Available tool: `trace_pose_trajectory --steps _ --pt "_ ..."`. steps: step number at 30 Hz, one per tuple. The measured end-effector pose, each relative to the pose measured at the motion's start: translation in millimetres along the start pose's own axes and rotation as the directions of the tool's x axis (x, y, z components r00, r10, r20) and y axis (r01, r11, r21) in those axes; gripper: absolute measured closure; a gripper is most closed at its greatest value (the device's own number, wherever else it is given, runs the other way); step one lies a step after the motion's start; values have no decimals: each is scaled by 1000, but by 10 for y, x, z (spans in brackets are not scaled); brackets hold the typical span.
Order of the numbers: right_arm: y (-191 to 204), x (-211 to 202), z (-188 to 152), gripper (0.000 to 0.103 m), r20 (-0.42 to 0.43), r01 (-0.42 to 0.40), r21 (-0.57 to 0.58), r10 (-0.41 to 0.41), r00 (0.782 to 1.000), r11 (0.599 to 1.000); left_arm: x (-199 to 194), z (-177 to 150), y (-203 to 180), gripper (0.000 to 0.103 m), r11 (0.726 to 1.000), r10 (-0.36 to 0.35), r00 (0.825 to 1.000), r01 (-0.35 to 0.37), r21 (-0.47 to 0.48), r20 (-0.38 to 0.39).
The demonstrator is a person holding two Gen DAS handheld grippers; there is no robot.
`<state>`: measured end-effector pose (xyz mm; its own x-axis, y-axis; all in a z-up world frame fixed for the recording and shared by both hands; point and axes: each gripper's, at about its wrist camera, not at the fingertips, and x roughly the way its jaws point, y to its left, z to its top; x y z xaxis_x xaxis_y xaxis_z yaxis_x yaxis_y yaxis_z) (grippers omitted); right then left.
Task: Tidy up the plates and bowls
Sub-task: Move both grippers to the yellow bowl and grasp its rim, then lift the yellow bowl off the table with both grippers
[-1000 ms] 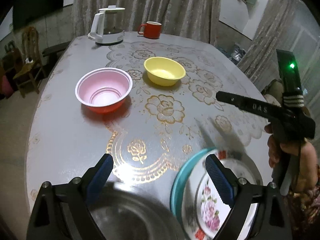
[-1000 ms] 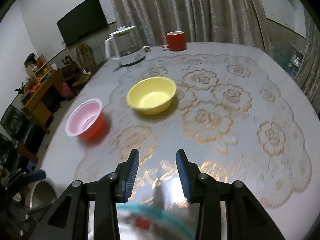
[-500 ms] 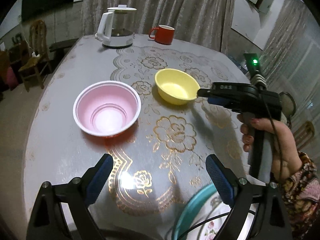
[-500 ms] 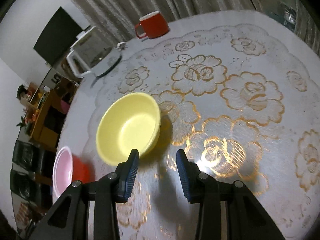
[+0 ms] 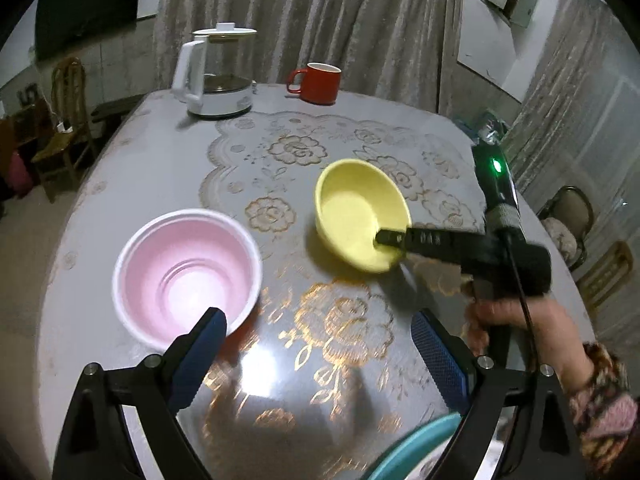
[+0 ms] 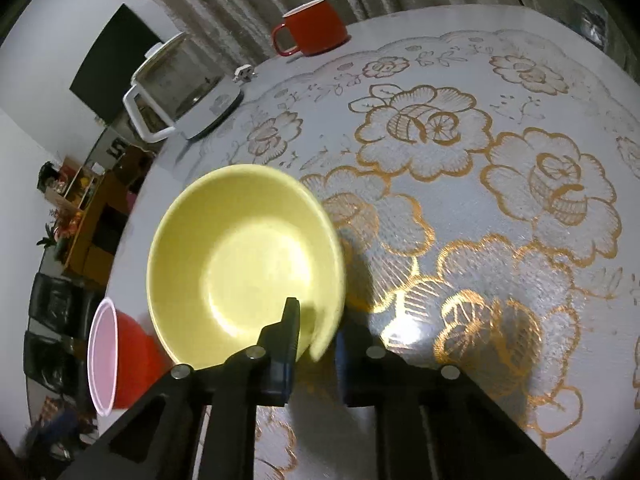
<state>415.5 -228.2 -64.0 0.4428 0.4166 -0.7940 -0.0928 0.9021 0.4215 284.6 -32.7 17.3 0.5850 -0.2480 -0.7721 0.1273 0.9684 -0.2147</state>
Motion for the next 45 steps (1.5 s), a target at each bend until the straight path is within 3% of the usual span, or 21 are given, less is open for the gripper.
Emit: trace_pose_trajectory --steps 6,10,14,20,24,45 --pt "-89 -135 -125 92 -7 -5 -23 5 1000 1000 336 177 -152 10 1000 -9 1000 9 9 -17" --pt "-113 -225 -215 92 -5 17 -44 -17 1000 999 612 238 -169 22 1000 -7 998 6 -14 -68" --pt "-165 -291 -257 92 -8 27 -48 -28 1000 998 734 221 -203 26 1000 -2 997 1 -12 -82" --pt "-183 -323 -283 92 -15 24 -63 -25 1000 998 885 224 -300 41 999 -12 993 16 29 -114" --pt "-182 -344 -311 92 -23 25 -67 -26 999 997 995 171 -352 57 998 -11 988 22 65 -155" --pt "-75 -578 -605 91 -30 45 -76 -48 998 996 889 -31 -515 71 991 -31 984 53 125 -174"
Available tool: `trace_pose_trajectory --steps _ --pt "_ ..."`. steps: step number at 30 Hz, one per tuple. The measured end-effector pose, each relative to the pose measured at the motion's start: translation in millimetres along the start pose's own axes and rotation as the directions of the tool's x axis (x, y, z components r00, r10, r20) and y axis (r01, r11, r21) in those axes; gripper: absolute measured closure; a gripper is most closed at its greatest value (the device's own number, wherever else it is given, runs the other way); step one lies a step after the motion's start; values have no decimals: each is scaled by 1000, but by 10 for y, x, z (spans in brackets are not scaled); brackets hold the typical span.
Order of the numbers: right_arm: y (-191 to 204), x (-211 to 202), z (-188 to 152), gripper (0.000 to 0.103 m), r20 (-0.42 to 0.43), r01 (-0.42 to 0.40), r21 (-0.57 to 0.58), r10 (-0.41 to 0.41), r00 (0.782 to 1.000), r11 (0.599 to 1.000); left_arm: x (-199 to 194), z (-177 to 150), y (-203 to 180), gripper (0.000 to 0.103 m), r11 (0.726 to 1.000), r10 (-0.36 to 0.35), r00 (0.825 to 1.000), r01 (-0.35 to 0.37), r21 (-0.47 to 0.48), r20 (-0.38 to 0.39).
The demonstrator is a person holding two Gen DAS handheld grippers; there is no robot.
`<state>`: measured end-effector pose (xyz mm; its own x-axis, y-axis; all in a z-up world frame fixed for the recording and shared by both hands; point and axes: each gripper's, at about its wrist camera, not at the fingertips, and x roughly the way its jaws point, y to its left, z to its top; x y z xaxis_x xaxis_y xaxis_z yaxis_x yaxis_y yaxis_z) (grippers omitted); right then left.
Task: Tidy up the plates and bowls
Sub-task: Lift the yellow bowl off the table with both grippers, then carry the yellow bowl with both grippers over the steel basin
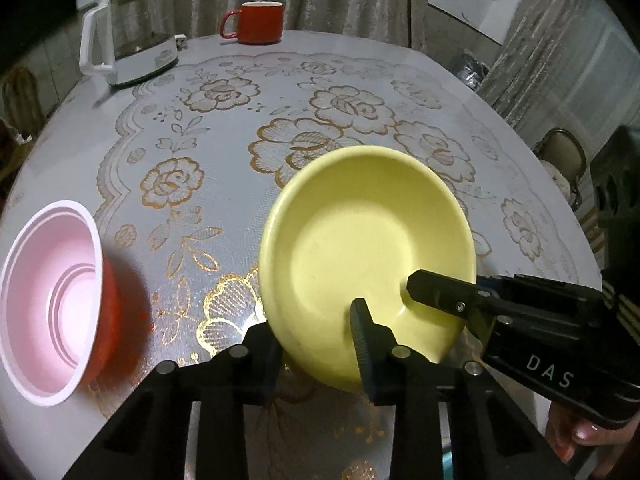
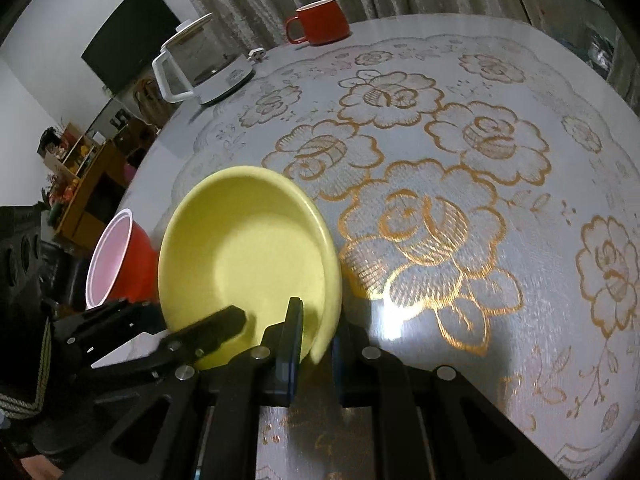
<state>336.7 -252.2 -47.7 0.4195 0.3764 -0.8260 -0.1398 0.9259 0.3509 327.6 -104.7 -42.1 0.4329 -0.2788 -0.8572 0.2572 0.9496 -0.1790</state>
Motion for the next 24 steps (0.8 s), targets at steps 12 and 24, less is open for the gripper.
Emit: trace_pose_trajectory --steps 12,24 --pt "67 -320 -268 91 38 -13 1 13 999 1000 -325 -231 -154 71 999 -10 999 8 38 31" --pt "282 -635 -557 91 78 -33 -35 36 996 999 -769 -559 -224 71 998 -7 996 3 57 86"
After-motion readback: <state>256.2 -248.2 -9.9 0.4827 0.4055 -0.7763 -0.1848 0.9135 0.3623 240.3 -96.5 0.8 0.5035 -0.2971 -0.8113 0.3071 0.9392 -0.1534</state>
